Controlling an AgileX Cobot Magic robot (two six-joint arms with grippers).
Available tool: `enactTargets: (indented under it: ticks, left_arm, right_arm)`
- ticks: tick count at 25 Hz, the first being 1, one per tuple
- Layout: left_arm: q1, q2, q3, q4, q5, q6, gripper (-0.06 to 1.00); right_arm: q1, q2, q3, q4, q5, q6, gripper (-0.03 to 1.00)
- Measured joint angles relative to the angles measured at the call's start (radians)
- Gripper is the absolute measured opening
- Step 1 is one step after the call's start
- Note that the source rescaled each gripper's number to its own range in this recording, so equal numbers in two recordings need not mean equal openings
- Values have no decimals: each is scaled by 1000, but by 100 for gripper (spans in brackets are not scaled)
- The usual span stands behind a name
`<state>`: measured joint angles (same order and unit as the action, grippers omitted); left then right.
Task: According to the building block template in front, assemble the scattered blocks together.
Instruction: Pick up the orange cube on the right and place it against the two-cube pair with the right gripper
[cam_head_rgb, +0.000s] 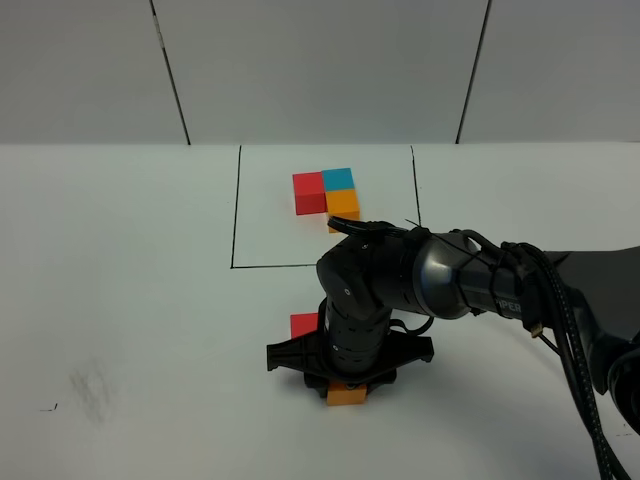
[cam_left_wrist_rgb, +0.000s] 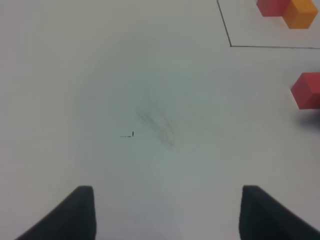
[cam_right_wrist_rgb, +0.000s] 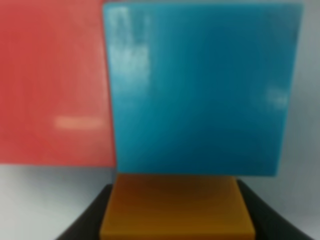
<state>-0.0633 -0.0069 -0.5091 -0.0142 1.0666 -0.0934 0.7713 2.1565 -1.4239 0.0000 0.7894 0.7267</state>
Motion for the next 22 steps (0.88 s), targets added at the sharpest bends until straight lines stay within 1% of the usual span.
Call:
enactTargets:
  ticks: [22]
  left_arm:
    - [0,0,0,0,0,0,96]
  right_arm:
    - [-2,4,-1,-9,-18,2,2]
